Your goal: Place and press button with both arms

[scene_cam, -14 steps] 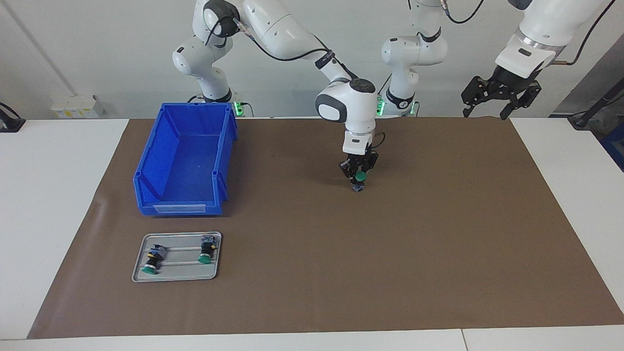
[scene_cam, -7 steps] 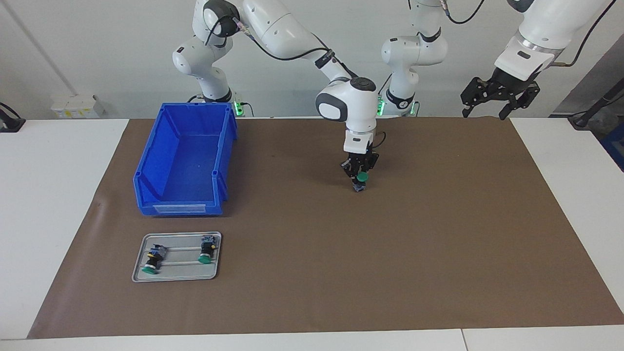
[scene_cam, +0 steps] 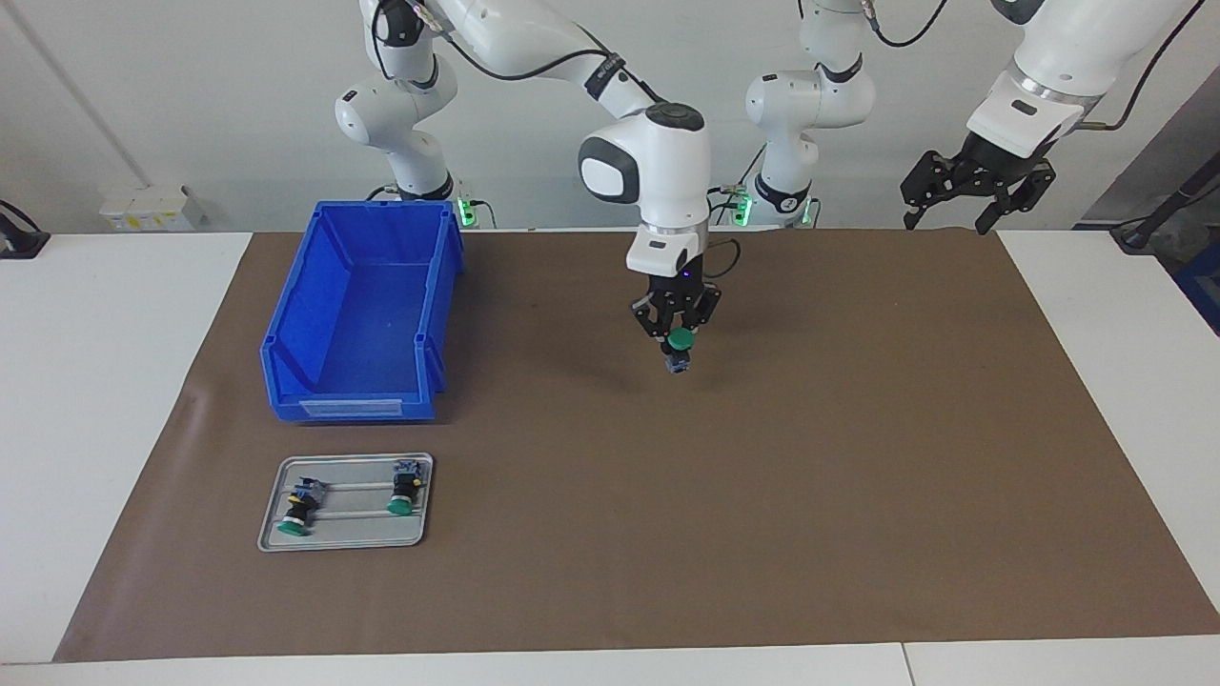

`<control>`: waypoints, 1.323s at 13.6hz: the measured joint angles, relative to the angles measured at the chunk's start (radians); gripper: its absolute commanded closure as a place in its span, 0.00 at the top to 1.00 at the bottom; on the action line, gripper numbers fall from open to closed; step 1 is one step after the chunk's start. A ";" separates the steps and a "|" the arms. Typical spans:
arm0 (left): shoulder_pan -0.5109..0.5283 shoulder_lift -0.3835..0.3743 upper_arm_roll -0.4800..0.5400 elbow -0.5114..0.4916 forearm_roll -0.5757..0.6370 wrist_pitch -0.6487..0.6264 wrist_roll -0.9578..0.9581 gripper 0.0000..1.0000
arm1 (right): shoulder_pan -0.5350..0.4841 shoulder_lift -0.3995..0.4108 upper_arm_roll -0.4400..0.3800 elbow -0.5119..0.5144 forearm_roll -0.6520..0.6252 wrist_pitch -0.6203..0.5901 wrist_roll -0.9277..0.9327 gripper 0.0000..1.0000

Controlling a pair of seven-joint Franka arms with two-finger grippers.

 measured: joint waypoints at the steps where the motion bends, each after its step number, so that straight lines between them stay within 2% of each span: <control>1: 0.000 0.000 0.000 0.000 0.000 0.000 0.000 1.00 | -0.031 -0.035 0.000 -0.001 0.000 -0.042 -0.019 0.00; 4: 0.000 0.000 0.000 0.000 0.000 0.000 0.000 1.00 | -0.149 -0.117 0.000 -0.007 0.000 -0.138 -0.139 0.00; 8: 0.000 0.000 0.000 0.000 0.000 0.000 0.000 1.00 | -0.376 -0.208 -0.003 -0.026 0.026 -0.292 -0.433 0.00; 11: 0.000 0.000 0.000 0.000 0.000 0.000 0.000 1.00 | -0.526 -0.246 -0.003 -0.089 0.040 -0.316 -0.640 0.00; 14: 0.000 0.000 0.000 0.000 0.000 0.000 0.000 1.00 | -0.631 -0.302 -0.003 -0.251 0.100 -0.228 -0.757 0.00; 18: 0.000 0.000 0.000 0.000 0.000 0.000 0.000 1.00 | -0.689 -0.425 -0.003 -0.573 0.119 0.007 -0.832 0.00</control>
